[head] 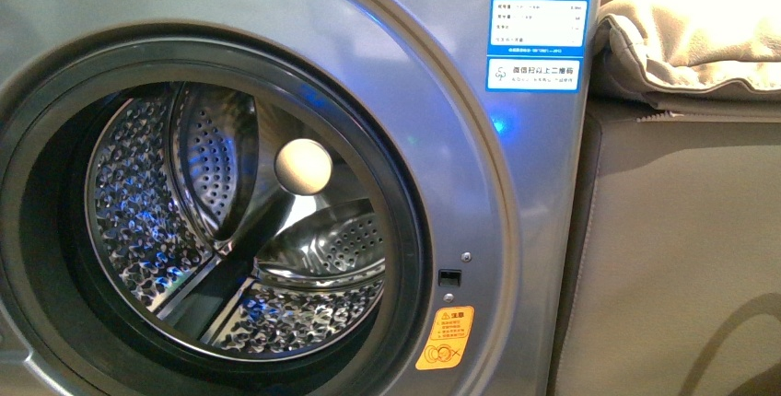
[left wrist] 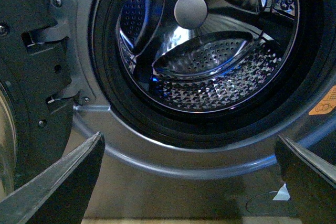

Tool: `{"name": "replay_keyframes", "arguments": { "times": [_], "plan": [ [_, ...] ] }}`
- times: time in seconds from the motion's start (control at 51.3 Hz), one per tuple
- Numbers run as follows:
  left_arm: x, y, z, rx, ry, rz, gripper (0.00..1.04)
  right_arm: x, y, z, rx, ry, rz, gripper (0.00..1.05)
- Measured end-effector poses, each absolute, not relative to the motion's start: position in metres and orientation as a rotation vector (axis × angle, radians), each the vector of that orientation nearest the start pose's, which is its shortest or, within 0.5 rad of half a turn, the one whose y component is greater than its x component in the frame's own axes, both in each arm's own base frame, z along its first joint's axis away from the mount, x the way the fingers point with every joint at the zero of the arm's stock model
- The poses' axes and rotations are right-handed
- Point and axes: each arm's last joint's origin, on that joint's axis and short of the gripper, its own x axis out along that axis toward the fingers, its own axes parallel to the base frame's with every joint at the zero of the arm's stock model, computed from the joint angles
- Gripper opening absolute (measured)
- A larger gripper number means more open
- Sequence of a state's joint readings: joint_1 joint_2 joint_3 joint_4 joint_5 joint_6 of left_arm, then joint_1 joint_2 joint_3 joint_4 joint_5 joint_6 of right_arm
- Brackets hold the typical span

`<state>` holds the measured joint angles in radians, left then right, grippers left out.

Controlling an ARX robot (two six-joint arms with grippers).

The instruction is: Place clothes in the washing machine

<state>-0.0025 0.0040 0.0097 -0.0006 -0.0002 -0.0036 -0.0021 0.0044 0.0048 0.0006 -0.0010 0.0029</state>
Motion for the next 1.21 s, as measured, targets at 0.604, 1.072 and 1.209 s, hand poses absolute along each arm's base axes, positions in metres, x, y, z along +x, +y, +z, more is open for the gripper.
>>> {"name": "replay_keyframes", "arguments": {
  "times": [0.604, 1.072, 1.209],
  "plan": [
    [0.0974, -0.0002, 0.1665, -0.004, -0.005, -0.002, 0.98, 0.0977, -0.0002, 0.1648, 0.002, -0.001, -0.001, 0.97],
    [0.0974, -0.0002, 0.1665, -0.004, -0.005, -0.003, 0.98, 0.0977, -0.0002, 0.1648, 0.002, -0.001, -0.001, 0.97],
    [0.0974, -0.0002, 0.1665, -0.004, -0.005, -0.002, 0.98, 0.0981, 0.0, 0.1643, 0.025, 0.008, 0.048, 0.97]
  ]
}}
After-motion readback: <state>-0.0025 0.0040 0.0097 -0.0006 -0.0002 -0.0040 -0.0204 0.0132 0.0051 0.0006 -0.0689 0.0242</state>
